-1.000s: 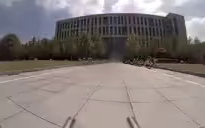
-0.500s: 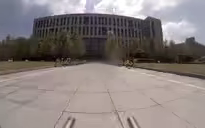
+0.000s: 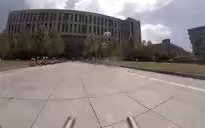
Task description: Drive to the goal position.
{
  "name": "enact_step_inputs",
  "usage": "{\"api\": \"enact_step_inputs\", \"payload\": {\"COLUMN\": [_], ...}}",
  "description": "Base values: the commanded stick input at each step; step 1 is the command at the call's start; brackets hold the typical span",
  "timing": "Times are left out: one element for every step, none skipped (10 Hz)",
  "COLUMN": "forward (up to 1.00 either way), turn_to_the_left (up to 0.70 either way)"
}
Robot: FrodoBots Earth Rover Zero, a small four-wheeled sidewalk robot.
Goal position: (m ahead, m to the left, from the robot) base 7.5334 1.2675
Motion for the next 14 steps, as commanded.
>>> {"api": "enact_step_inputs", "payload": {"forward": [0.7, 0.7, 0.7, 0.7, 0.7, 0.7, 0.7, 0.7, 0.7, 0.7, 0.7, 0.7, 0.7, 0.7], "turn_to_the_left": [0.0, 0.0, 0.03, 0.35, 0.35, 0.28, 0.11, 0.0, 0.0, 0.0, 0.0, 0.0, 0.0, 0.0]}}
